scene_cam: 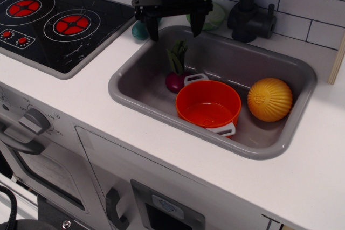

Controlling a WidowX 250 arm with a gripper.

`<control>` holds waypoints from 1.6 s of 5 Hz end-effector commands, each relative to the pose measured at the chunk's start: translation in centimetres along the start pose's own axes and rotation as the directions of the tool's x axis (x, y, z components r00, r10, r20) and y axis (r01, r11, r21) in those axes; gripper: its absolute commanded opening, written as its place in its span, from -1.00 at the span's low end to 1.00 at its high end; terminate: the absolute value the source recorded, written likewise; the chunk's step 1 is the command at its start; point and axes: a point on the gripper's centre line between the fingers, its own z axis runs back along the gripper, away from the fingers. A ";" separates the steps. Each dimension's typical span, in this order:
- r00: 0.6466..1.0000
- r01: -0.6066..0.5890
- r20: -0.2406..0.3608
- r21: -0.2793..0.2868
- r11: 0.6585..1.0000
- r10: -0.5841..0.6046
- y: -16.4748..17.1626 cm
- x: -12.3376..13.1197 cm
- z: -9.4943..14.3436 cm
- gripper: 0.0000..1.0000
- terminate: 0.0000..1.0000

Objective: Put beet in pot sink

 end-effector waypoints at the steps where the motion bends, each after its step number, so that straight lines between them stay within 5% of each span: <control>1: 1.000 0.010 0.020 0.027 1.000 -0.010 0.4 0.1 0.0 1.00 -1.00; 2: 0.999 -0.040 -0.033 -0.010 0.999 0.040 0.0 -0.4 -0.8 1.00 -1.00; 3: 0.999 -0.029 -0.018 0.027 0.999 0.029 -0.1 -0.5 -1.4 1.00 -1.00; 4: 0.997 -0.078 0.014 0.025 0.997 0.078 0.0 0.7 -1.5 -1.00 -1.00; 6: 0.982 -0.176 0.070 0.000 0.984 0.176 -0.1 3.6 -1.3 -1.00 -1.00; 8: 0.962 -0.244 0.099 -0.104 0.964 0.254 0.1 5.0 2.2 -1.00 -1.00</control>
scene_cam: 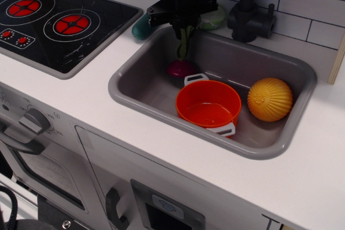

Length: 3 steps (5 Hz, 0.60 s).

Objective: Put beet in pot sink

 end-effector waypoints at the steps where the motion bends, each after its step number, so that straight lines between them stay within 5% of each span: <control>1: 0.999 -0.034 0.018 -0.161 0.986 0.038 0.2 1.7 7.9 -1.00 -1.00; 3: 0.991 0.036 -0.116 -0.203 0.979 -0.061 0.4 -2.2 10.9 -1.00 -1.00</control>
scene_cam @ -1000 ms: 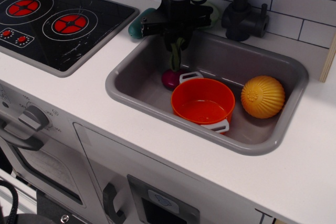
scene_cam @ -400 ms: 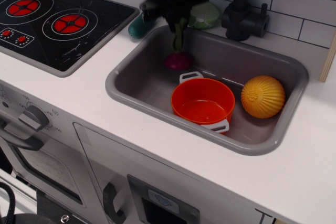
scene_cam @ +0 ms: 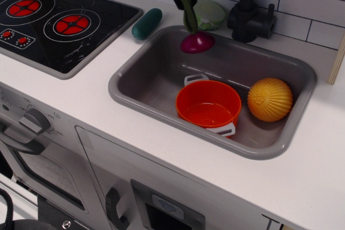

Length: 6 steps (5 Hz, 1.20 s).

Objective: Put beet in pot sink

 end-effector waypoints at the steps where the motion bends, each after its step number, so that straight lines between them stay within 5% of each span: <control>1: 0.988 0.148 -0.040 0.005 0.989 -0.147 0.6 -4.3 1.5 -1.00 -1.00; 3: 0.976 0.211 -0.057 0.042 0.977 -0.208 0.5 -7.1 -0.6 -1.00 -1.00; 4: 0.973 0.221 -0.085 0.079 0.972 -0.214 0.2 -7.5 -1.3 1.00 -1.00; 6: 0.970 0.231 -0.105 0.102 0.968 -0.220 -0.3 -6.6 0.1 1.00 -1.00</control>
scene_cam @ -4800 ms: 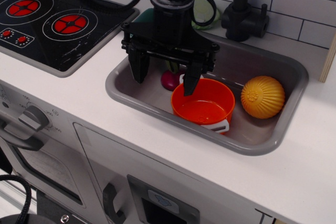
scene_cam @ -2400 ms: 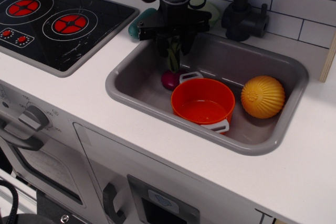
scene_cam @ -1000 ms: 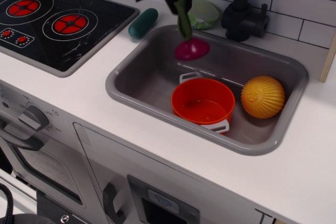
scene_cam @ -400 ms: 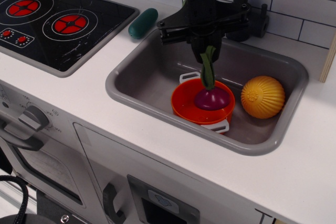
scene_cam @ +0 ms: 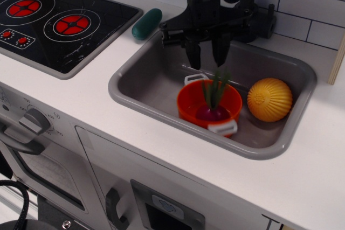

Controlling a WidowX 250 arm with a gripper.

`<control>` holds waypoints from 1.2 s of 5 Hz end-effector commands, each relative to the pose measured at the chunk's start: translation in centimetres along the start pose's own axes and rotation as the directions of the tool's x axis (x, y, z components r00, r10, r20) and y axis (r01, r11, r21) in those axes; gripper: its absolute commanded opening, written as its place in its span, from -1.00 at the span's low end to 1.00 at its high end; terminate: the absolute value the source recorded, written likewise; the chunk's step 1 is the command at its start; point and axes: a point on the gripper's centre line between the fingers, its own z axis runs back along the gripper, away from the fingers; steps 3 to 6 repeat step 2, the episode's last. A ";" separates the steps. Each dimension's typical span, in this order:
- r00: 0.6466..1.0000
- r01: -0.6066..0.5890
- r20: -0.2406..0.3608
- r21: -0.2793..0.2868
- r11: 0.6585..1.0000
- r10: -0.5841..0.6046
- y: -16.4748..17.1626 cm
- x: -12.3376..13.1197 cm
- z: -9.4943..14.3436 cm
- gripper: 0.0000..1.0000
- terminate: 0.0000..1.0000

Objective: Put beet in pot sink

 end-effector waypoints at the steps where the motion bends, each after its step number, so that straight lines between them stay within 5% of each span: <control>1: 0.999 0.002 0.033 -0.038 0.999 -0.001 0.3 1.8 2.9 1.00 -1.00; 2: 0.999 0.002 0.033 -0.038 0.999 -0.001 0.3 1.8 2.9 1.00 1.00; 6: 0.999 0.002 0.033 -0.038 0.999 -0.001 0.3 1.8 2.9 1.00 1.00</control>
